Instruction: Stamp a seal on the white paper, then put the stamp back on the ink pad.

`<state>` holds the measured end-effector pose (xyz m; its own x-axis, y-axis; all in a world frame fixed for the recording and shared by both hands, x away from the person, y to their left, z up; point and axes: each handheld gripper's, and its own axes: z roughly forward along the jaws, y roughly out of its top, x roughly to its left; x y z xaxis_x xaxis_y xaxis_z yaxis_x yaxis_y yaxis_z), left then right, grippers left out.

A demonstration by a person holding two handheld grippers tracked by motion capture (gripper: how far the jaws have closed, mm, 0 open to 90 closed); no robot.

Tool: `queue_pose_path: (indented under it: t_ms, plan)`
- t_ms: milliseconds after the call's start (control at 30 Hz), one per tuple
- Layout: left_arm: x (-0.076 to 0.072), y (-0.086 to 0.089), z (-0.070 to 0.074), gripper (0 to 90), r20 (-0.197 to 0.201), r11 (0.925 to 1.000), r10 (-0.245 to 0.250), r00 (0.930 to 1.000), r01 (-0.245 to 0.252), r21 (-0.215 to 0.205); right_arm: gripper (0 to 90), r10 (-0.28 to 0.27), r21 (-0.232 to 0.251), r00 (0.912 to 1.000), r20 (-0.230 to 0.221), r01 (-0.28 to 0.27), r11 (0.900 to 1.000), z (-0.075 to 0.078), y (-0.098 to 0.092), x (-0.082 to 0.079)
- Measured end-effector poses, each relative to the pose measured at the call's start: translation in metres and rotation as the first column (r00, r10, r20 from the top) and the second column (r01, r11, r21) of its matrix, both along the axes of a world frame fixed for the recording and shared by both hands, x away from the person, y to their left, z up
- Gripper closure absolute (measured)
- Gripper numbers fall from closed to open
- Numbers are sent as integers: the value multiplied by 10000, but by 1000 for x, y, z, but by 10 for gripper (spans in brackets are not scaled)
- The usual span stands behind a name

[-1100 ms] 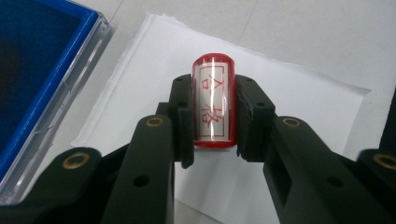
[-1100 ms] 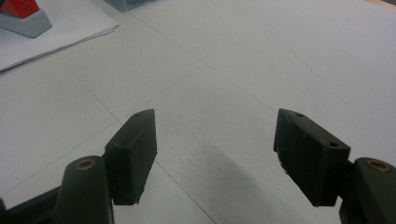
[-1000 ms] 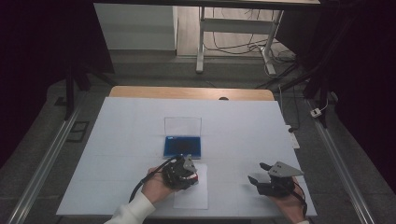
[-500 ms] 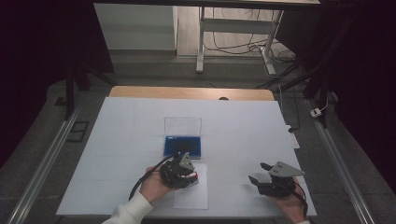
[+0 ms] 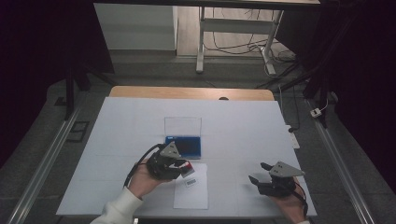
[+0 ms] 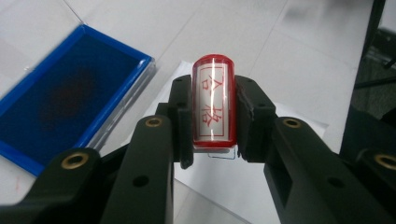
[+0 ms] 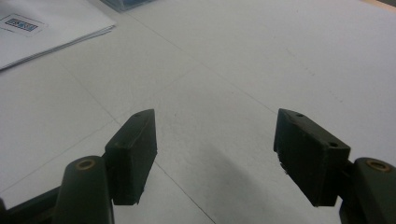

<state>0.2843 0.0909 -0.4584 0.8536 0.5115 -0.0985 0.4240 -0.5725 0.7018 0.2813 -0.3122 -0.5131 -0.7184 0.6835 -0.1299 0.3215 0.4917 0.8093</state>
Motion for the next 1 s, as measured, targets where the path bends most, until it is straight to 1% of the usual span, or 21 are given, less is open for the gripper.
queue_pose_path:
  t_ms: [233,367,500,567,667,733,867,933,1000]
  plan:
    - [3,5,5,702,107,9992,207,9997,-203,-344,296,-4,9,10000,8,4,10000,-1,0,0]
    - [4,7,7,702,128,9990,255,9996,-250,-375,296,-12,36,10000,11,12,10000,-1,0,0]
    - [7,10,8,702,151,9981,358,9992,-350,-502,296,-13,-43,10000,-8,13,10000,0,0,0]
    - [9,11,8,702,131,9978,416,9990,-408,-528,296,-7,23,10000,-21,7,10000,-1,0,0]
    - [17,14,8,702,103,9969,582,9983,-575,-536,296,0,-3,10000,-16,0,10000,-1,-1,0]
    - [22,17,9,702,55,9952,782,9969,-777,-588,296,-3,12,10000,-22,3,10000,-1,-1,0]
    - [34,21,10,702,127,9928,1045,9944,-1035,-604,296,1,26,10000,-13,-1,10000,-1,0,0]
    - [39,22,11,702,95,9915,1147,9934,-1139,-635,296,-4,39,10000,-11,4,10000,-1,-1,0]
    - [45,23,11,702,133,9909,1229,9923,-1220,-563,296,-3,-7,10000,5,3,10000,0,-1,0]
